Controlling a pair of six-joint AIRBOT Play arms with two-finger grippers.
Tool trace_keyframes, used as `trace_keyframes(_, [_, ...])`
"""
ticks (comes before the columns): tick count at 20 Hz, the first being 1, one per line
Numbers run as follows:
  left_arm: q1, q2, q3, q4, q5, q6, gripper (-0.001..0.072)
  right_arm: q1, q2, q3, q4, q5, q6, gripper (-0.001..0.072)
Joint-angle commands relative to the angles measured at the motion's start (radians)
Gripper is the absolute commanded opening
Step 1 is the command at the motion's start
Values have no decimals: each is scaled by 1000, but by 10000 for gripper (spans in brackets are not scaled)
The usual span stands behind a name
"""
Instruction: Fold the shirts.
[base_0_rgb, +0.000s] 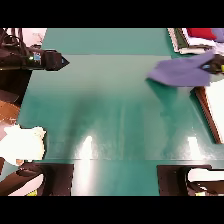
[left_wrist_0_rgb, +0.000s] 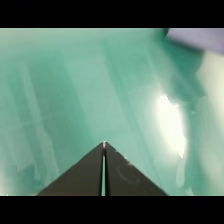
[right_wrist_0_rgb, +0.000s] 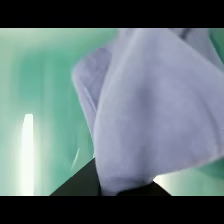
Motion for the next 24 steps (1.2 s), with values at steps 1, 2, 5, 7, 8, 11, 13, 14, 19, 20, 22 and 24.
trace_keyframes(1, [-35,-1,1,-1,31,-1,27,-188,6,2,48,-124,2,17])
trace_keyframes(2, [-35,0,1,1,31,-1,27,-213,3,2,74,-156,-2,17])
trace_keyframes(5, [-35,-9,0,2,30,-1,27,-254,-6,3,178,-205,-35,17])
trace_keyframes(7, [-35,-21,-12,2,28,-1,27,-253,-6,31,194,-220,-62,16])
trace_keyframes(8, [-35,-29,-11,2,14,-1,27,-253,-6,63,195,-213,-71,16])
trace_keyframes(11, [-35,-43,-11,2,-7,-1,27,-253,-6,217,193,-156,-92,17])
trace_keyframes(13, [-35,-44,-11,3,-6,0,27,-268,-5,301,188,-111,-92,16])
trace_keyframes(14, [-35,-44,-11,3,-8,0,27,-278,-5,338,187,-79,-91,16])
trace_keyframes(19, [-35,-44,-11,5,-8,0,28,-338,5,372,179,107,-64,16])
trace_keyframes(20, [-35,-44,-11,5,-11,0,27,-352,19,341,148,132,-64,16])
trace_keyframes(22, [-35,-44,-11,5,-18,0,28,-377,69,249,54,135,-56,16])
trace_keyframes(24, [-35,-44,-11,6,-27,1,28,-412,129,134,0,137,-57,16])
